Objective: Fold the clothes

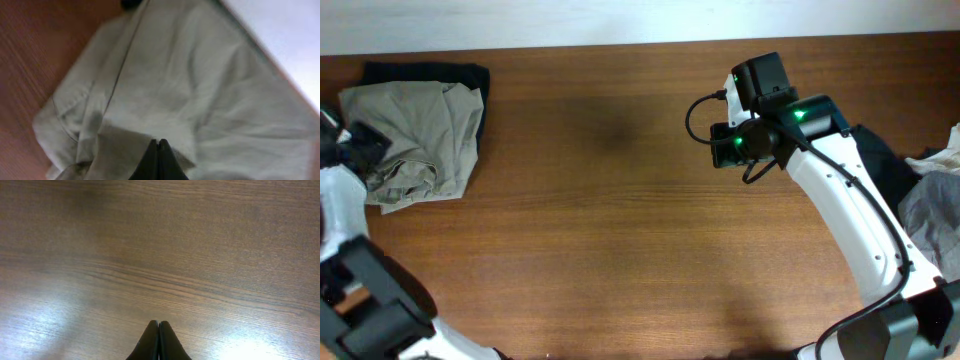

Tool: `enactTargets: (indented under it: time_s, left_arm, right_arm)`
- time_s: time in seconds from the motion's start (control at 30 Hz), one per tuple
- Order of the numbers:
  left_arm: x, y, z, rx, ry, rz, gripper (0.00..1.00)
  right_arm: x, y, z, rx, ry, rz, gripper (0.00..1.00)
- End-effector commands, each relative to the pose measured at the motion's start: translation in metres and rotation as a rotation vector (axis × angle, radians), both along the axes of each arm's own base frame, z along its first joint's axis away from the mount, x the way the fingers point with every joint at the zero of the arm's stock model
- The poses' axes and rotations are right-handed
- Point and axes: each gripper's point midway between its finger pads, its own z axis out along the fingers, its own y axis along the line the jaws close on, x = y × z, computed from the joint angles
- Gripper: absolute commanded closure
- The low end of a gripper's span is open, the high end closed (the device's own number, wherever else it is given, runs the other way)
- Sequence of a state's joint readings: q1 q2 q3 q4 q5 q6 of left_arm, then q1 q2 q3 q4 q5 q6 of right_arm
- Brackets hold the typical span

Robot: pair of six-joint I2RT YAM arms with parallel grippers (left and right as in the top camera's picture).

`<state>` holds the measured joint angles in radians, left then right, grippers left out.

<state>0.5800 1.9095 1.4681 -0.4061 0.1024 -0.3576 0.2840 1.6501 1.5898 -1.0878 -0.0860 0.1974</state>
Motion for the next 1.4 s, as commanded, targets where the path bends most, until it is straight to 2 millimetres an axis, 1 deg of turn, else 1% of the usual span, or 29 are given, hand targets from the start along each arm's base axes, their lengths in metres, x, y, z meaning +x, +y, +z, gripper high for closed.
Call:
enactTargets:
  time_s: [0.0, 0.07, 0.13, 0.17, 0.27, 0.33, 0.4, 0.47, 0.57, 0.6, 0.7, 0.73, 0.83, 0.87, 0.9, 0.93, 0.97, 1.0, 1.07, 1.13, 1.2, 1.27, 1.3, 1.37]
  left_arm:
    - [-0.001, -0.004, -0.043, -0.051, 0.069, -0.03, 0.99]
    - [-0.005, -0.005, -0.064, -0.081, 0.114, -0.027, 0.99]
    - [-0.014, -0.005, -0.078, -0.094, 0.166, -0.011, 0.99]
    - [-0.018, -0.003, -0.082, -0.087, 0.19, 0.002, 0.99]
    - [-0.035, 0.007, -0.087, -0.041, 0.272, 0.057, 0.99]
    - [-0.048, 0.012, -0.091, -0.002, 0.339, 0.07, 0.99]
    - [-0.058, 0.016, -0.092, 0.022, 0.385, 0.081, 0.99]
    - [-0.061, 0.017, -0.093, 0.031, 0.399, 0.09, 0.99]
    - [-0.052, 0.013, -0.083, 0.011, 0.353, 0.066, 0.99]
    - [-0.045, 0.009, -0.073, -0.005, 0.314, 0.046, 0.99]
    - [-0.026, 0.006, -0.023, 0.008, 0.173, 0.008, 0.99]
    - [-0.021, 0.007, -0.002, 0.031, 0.127, 0.004, 0.99]
    - [-0.012, 0.01, 0.076, 0.16, -0.039, -0.005, 0.99]
    - [-0.008, 0.01, 0.096, 0.219, -0.078, -0.034, 0.99]
    - [-0.004, 0.008, 0.109, 0.271, -0.098, -0.067, 0.99]
    - [0.001, 0.005, 0.116, 0.322, -0.105, -0.109, 0.99]
    - [0.007, 0.0, 0.119, 0.378, -0.095, -0.168, 0.99]
    - [0.012, -0.006, 0.115, 0.424, -0.067, -0.233, 0.99]
    - [0.022, -0.018, 0.099, 0.468, -0.011, -0.335, 0.99]
    - [0.033, -0.027, 0.075, 0.486, 0.044, -0.408, 0.99]
    - [0.038, -0.027, 0.049, 0.466, 0.092, -0.416, 0.99]
    - [0.04, -0.029, 0.013, 0.42, 0.151, -0.436, 0.99]
    - [0.04, -0.029, 0.003, 0.406, 0.167, -0.44, 1.0]
    - [0.039, -0.026, -0.012, 0.395, 0.198, -0.427, 1.0]
  right_arm:
    - [0.002, 0.001, 0.016, 0.002, -0.049, 0.008, 0.96]
    - [0.002, 0.0, 0.016, 0.002, -0.049, 0.008, 0.96]
    - [0.002, 0.0, 0.016, 0.002, -0.049, 0.008, 0.96]
    - [0.002, 0.0, 0.016, 0.002, -0.049, 0.008, 0.96]
    - [0.002, 0.0, 0.016, 0.002, -0.049, 0.008, 0.96]
    - [0.002, 0.001, 0.016, 0.002, -0.049, 0.008, 0.96]
    - [0.002, 0.001, 0.016, 0.002, -0.049, 0.008, 0.96]
    - [0.002, 0.0, 0.016, 0.002, -0.048, 0.008, 0.96]
    - [0.002, 0.0, 0.016, 0.002, -0.048, 0.008, 0.96]
    - [0.002, 0.0, 0.016, 0.002, -0.048, 0.008, 0.96]
    - [0.002, 0.0, 0.016, 0.002, -0.048, 0.008, 0.96]
    - [0.002, 0.0, 0.016, 0.002, -0.048, 0.008, 0.96]
    - [0.002, 0.0, 0.016, 0.002, -0.049, 0.008, 0.96]
    - [0.002, 0.0, 0.016, 0.002, -0.049, 0.008, 0.96]
    - [0.002, 0.0, 0.016, 0.002, -0.049, 0.008, 0.96]
    - [0.002, 0.0, 0.016, 0.002, -0.049, 0.008, 0.96]
    - [0.002, 0.0, 0.016, 0.002, -0.049, 0.008, 0.96]
    - [0.002, 0.0, 0.016, 0.002, -0.049, 0.008, 0.96]
    - [0.002, 0.0, 0.016, 0.002, -0.049, 0.008, 0.96]
    - [0.002, 0.0, 0.016, 0.002, -0.049, 0.008, 0.96]
    - [0.002, 0.0, 0.016, 0.002, -0.047, 0.008, 0.96]
    - [0.001, 0.0, 0.016, 0.001, -0.045, 0.008, 0.96]
    - [0.001, 0.0, 0.016, 0.001, -0.045, 0.008, 0.96]
    - [0.001, 0.0, 0.016, 0.001, -0.045, 0.008, 0.96]
